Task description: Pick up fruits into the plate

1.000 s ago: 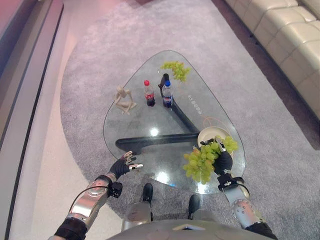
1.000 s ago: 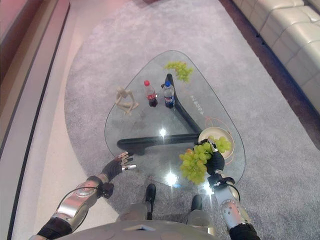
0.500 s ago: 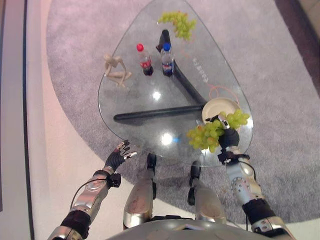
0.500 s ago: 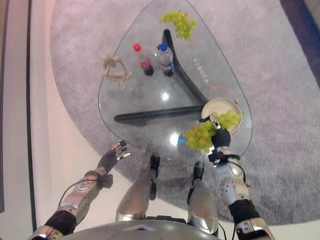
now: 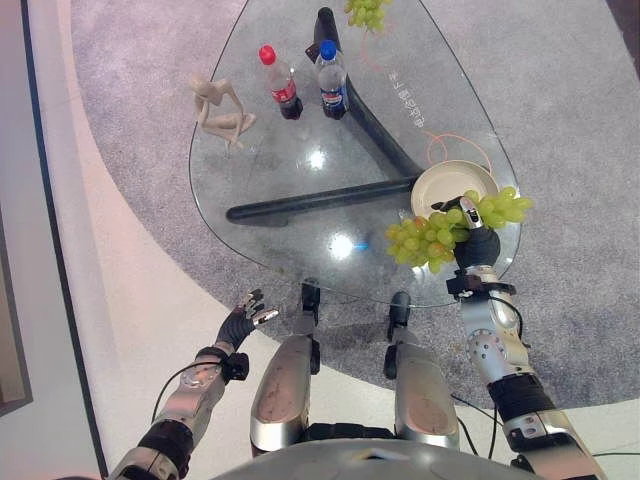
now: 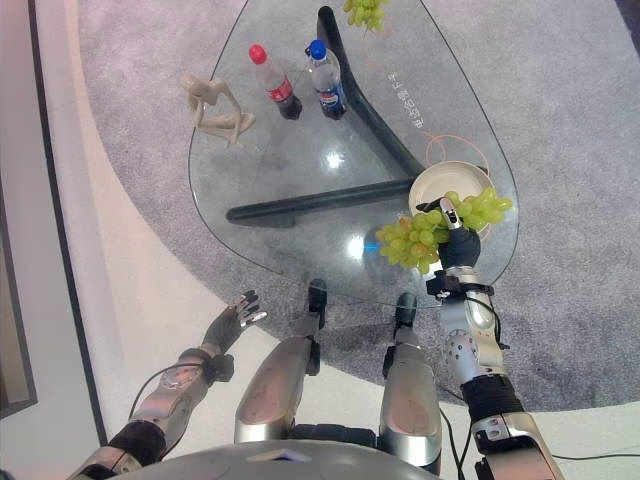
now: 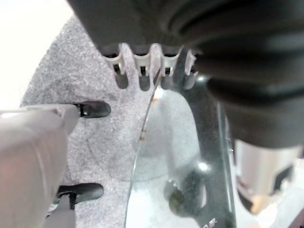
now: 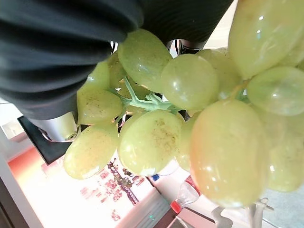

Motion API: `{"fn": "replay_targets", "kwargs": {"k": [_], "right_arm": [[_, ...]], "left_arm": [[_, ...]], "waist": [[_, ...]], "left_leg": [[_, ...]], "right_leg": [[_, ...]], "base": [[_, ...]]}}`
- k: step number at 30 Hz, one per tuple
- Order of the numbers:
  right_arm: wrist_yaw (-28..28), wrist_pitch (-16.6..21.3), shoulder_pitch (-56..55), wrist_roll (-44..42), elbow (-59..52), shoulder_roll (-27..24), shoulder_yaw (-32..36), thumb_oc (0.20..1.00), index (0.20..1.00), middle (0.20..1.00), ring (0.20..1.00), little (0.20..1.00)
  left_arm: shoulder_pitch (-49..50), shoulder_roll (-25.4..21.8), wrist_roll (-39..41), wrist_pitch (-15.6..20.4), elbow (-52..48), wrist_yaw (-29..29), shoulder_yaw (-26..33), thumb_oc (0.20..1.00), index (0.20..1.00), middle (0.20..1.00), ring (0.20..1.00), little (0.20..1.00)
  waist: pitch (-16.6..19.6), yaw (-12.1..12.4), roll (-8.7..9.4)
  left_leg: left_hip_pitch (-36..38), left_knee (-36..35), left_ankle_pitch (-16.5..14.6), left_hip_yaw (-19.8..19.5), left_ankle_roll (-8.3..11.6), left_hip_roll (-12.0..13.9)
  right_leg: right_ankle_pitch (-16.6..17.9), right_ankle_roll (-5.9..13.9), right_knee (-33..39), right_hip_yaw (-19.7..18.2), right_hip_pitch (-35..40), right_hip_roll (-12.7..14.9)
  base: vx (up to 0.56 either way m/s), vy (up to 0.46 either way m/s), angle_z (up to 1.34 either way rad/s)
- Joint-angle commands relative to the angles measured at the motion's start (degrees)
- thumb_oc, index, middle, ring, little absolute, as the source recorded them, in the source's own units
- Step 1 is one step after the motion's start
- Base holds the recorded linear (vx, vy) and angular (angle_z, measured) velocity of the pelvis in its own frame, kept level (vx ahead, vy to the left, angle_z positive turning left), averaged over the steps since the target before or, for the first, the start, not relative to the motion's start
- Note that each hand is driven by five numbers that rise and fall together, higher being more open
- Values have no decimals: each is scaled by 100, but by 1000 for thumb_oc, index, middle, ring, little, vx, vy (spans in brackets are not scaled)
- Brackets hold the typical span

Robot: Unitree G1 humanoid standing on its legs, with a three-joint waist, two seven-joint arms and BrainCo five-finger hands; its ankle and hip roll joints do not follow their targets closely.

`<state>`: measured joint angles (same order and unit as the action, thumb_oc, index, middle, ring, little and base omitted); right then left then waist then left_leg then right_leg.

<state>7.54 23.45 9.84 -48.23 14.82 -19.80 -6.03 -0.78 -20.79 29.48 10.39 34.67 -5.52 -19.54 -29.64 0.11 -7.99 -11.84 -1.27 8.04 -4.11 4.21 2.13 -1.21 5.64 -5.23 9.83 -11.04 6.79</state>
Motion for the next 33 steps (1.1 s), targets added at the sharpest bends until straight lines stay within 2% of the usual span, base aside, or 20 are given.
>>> {"fn": "replay_targets", "kwargs": {"k": [1, 9, 16, 23, 28, 33], "right_arm": [[-27, 414, 14, 19, -1043, -231, 257, 200, 200, 200, 200, 200], [-141, 556, 192, -246, -1303, -174, 365, 200, 200, 200, 200, 200], [73, 490, 215, -374, -1493, -102, 387, 200, 200, 200, 200, 200], [178, 290, 208, 5, -1702, -100, 250, 200, 200, 200, 200, 200], [-109, 325, 120, 491, -1633, -120, 205, 200, 200, 200, 200, 200], [-580, 121, -69, 971, -1341, -202, 212, 200, 200, 200, 200, 200]], "left_arm": [[3, 64, 157, 261, 29, -69, -54, 1000, 1000, 1000, 1000, 1000], [46, 178, 156, 368, 187, -108, -111, 1000, 1000, 1000, 1000, 1000], [79, 227, 148, 377, 276, -140, -81, 1000, 1000, 1000, 1000, 1000], [47, 256, 118, 345, 518, -208, -32, 1000, 1000, 1000, 1000, 1000], [71, 286, 39, 313, 656, -218, 29, 1000, 1000, 1000, 1000, 1000], [133, 316, -70, 202, 815, -217, 179, 1000, 1000, 1000, 1000, 1000]], "waist": [[73, -95, 91], [-4, -133, 9], [71, -149, 25], [341, -164, 163], [539, -146, 255], [842, -120, 399]], "left_leg": [[-48, 461, -571, 29, -257, -463], [-159, 477, -542, 73, -274, -485], [-115, 453, -551, 112, -263, -465], [66, 433, -607, 185, -218, -421], [226, 400, -646, 236, -197, -394], [488, 362, -719, 332, -168, -351]], "right_leg": [[44, -353, -486, -143, -520, -198], [26, -362, -619, -207, -720, -194], [9, -378, -623, -212, -705, -221], [35, -366, -454, -237, -480, -246], [47, -358, -306, -237, -254, -260], [79, -328, -53, -210, 133, -246]], "base": [[-7, 25, 4], [-8, 4, -5], [-9, 2, -2], [0, 0, 0], [7, -1, 0], [47, -9, 2]]}}
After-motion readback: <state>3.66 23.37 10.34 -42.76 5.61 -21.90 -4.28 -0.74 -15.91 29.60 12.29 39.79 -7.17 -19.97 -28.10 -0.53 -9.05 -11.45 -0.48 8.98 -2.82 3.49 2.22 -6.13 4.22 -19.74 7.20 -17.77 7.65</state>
